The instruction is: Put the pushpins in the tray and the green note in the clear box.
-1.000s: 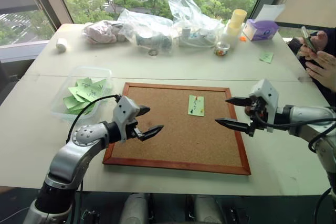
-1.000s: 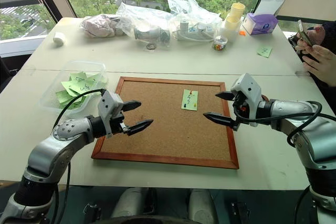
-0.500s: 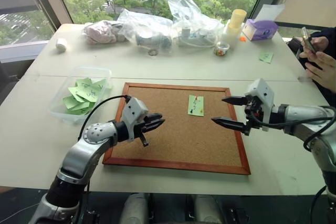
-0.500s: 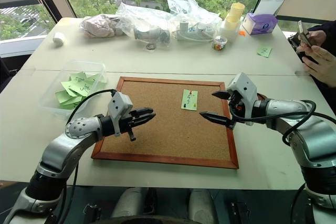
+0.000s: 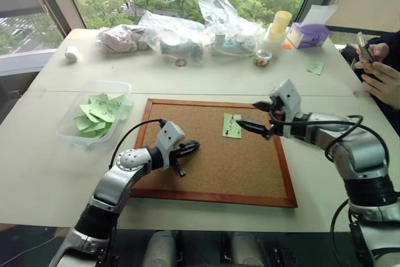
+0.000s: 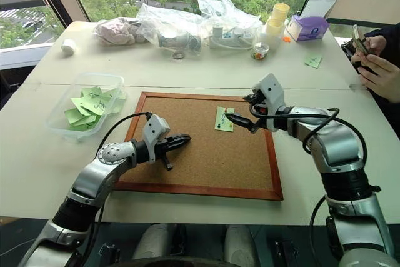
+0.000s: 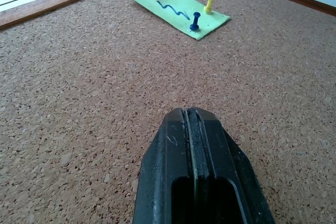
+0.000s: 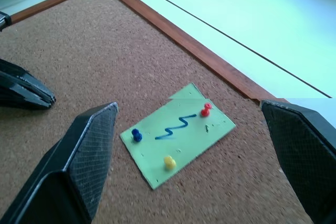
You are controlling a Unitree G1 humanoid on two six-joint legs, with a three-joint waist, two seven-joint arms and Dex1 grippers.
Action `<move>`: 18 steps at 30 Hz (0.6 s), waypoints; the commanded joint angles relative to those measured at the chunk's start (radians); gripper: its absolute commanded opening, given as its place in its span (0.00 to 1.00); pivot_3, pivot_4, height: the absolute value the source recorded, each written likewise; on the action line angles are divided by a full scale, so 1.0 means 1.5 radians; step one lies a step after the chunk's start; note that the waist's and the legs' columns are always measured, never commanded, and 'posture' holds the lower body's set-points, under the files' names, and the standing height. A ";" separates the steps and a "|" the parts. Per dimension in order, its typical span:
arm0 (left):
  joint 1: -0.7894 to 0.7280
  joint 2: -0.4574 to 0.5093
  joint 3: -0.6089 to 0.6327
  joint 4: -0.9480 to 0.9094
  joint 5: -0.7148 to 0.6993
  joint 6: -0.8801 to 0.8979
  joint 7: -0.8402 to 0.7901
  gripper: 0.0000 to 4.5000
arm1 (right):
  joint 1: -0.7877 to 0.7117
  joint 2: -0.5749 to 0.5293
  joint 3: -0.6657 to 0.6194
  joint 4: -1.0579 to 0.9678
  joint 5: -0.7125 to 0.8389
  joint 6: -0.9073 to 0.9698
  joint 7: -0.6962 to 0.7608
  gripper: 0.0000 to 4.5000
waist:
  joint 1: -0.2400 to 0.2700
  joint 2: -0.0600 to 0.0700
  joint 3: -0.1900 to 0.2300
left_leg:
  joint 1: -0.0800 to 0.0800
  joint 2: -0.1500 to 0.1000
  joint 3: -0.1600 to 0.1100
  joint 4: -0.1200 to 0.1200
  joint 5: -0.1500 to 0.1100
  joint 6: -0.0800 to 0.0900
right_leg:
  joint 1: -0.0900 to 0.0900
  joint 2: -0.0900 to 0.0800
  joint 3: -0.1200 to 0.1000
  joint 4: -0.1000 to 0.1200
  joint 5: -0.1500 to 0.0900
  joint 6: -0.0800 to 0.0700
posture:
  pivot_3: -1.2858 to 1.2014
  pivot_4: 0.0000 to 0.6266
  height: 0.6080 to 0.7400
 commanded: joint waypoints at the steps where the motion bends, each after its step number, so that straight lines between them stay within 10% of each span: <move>1: 0.010 -0.004 -0.005 0.025 0.018 -0.006 0.007 0.02 | -0.029 0.025 0.010 0.042 -0.024 -0.033 -0.002 1.00 | 0.001 0.000 0.000 | 0.000 0.000 0.000 0.000 0.000 0.000 | 0.000 0.000 0.000 0.000 0.000 0.000 | 0.52 0.24 1.00; 6: 0.017 -0.006 -0.007 0.027 0.024 -0.012 0.009 0.00 | -0.048 0.057 0.032 0.100 -0.056 -0.065 0.003 0.59 | 0.000 0.000 0.000 | 0.001 0.000 0.000 0.000 0.000 0.000 | 0.001 0.000 0.000 0.000 0.000 0.000 | 0.52 0.24 1.00; 18: 0.029 -0.010 -0.005 0.020 0.032 -0.015 0.017 0.00 | -0.075 0.103 0.043 0.207 -0.105 -0.120 0.012 0.59 | -0.001 0.001 0.000 | 0.001 0.000 0.000 0.000 0.000 0.000 | 0.001 0.000 0.000 0.000 0.000 0.000 | 0.52 0.24 1.00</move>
